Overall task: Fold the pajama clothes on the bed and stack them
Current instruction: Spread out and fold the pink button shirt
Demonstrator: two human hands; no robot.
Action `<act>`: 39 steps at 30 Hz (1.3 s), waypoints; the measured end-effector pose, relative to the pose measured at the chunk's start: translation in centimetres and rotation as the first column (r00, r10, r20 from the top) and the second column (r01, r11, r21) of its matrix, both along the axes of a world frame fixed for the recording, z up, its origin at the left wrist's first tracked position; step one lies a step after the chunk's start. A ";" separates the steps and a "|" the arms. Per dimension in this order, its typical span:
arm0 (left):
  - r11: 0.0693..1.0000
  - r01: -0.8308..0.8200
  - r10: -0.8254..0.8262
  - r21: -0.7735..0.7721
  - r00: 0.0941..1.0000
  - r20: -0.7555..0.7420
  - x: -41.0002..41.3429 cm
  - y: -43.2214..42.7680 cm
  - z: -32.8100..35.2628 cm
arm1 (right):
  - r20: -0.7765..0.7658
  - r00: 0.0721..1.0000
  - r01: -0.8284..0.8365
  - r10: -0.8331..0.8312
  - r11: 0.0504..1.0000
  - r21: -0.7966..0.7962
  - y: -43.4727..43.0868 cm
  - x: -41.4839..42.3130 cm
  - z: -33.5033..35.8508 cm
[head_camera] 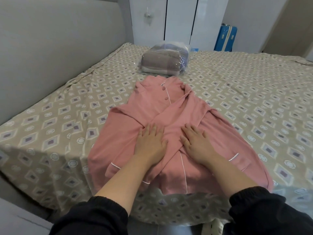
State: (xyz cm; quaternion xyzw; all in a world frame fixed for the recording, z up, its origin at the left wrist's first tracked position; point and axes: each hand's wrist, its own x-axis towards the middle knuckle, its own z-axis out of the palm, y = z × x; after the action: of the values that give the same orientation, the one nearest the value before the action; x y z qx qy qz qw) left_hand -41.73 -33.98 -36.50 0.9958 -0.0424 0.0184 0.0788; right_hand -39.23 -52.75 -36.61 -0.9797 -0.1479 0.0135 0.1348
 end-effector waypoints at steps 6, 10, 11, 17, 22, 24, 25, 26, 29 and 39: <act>1.000 -0.017 0.017 -0.021 0.999 0.027 3.2 -1.5 -0.4 | 0.082 0.997 0.016 -0.005 0.989 -0.145 -1.4 4.5 -0.3; 0.999 -0.037 0.038 -0.031 0.999 0.035 5.1 -2.3 -0.8 | 0.209 0.975 0.085 -0.069 0.994 -0.067 -3.0 7.4 0.0; 0.999 -0.038 0.039 -0.037 0.998 0.039 5.5 -2.5 -0.8 | 0.278 0.952 0.134 -0.125 0.991 -0.011 -3.7 8.1 0.0; 0.996 -0.045 0.050 -0.079 0.997 0.053 7.3 -3.0 -1.1 | 0.422 0.834 0.306 -0.356 0.934 0.182 -6.8 11.4 -0.5; 0.992 -0.053 0.061 -0.114 0.996 0.070 8.0 -3.3 -1.2 | 0.367 0.858 0.247 -0.360 0.914 0.321 -7.6 13.7 -0.1; 0.990 -0.052 0.063 -0.127 0.994 0.086 8.1 -3.3 -1.3 | 0.326 0.874 0.242 -0.361 0.904 0.352 -7.6 14.6 0.1; 0.989 -0.053 0.066 -0.137 0.993 0.093 8.1 -3.3 -1.3 | 0.309 0.876 0.248 -0.371 0.895 0.371 -7.8 14.9 0.3; 0.988 -0.055 0.070 -0.145 0.993 0.099 8.1 -3.3 -1.4 | 0.296 0.871 0.262 -0.391 0.881 0.394 -8.0 15.2 0.4; 0.985 -0.062 0.081 -0.162 0.990 0.112 8.1 -3.3 -1.5 | 0.245 0.825 0.361 -0.509 0.808 0.466 -9.2 15.7 0.7; 0.984 -0.088 0.105 -0.153 0.989 0.106 8.3 -3.5 -1.7 | 0.248 0.913 0.341 -0.323 0.940 -0.033 -6.1 15.0 3.8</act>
State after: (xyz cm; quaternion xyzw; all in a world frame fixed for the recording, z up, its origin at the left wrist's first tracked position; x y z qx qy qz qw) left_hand -33.48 -37.51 -38.24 0.9855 0.0031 0.0818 0.1488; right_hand -24.26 -58.89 -32.84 -0.9893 0.0060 -0.1221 0.0792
